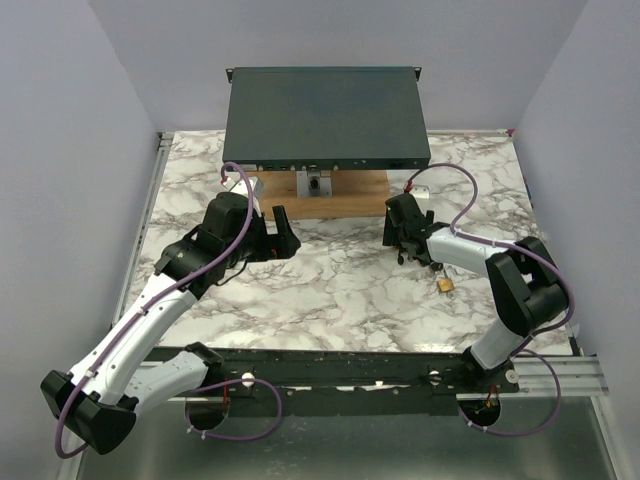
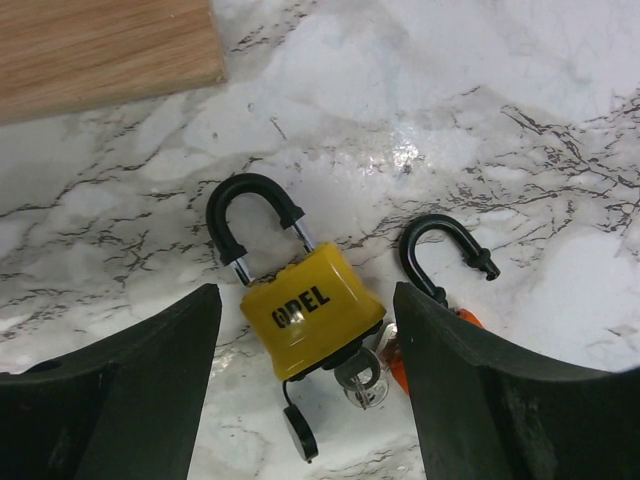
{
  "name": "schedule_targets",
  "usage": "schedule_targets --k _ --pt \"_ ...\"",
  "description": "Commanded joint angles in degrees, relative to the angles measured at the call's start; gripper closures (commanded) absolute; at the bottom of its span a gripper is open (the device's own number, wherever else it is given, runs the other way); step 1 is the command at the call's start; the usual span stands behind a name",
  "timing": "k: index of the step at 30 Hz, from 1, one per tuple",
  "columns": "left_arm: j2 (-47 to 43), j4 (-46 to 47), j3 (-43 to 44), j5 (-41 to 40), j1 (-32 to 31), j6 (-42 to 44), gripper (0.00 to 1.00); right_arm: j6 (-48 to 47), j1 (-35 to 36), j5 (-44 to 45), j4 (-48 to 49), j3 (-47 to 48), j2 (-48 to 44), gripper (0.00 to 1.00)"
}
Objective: Lock with the key
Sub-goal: Pick up the lock from the center of the board.
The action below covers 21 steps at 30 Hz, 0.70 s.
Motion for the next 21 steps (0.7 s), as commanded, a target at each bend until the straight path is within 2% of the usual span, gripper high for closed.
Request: schedule_targets --k 1,12,21 --pt "0.54 -1.47 0.96 1.5 0.5 0.03 0.01 -1.86 0.4 2.5 2.09 -0.81 1.77 0.29" --pt "1.01 -2.04 0.59 2.02 1.45 0.42 0.01 -1.42 2.13 -5.45 3.37 -3.88 -0.57 0.34" --pt "1.53 -1.43 0.01 3.26 2.08 0.13 0.02 1.36 2.44 -0.37 1.83 -2.14 0.86 0.4"
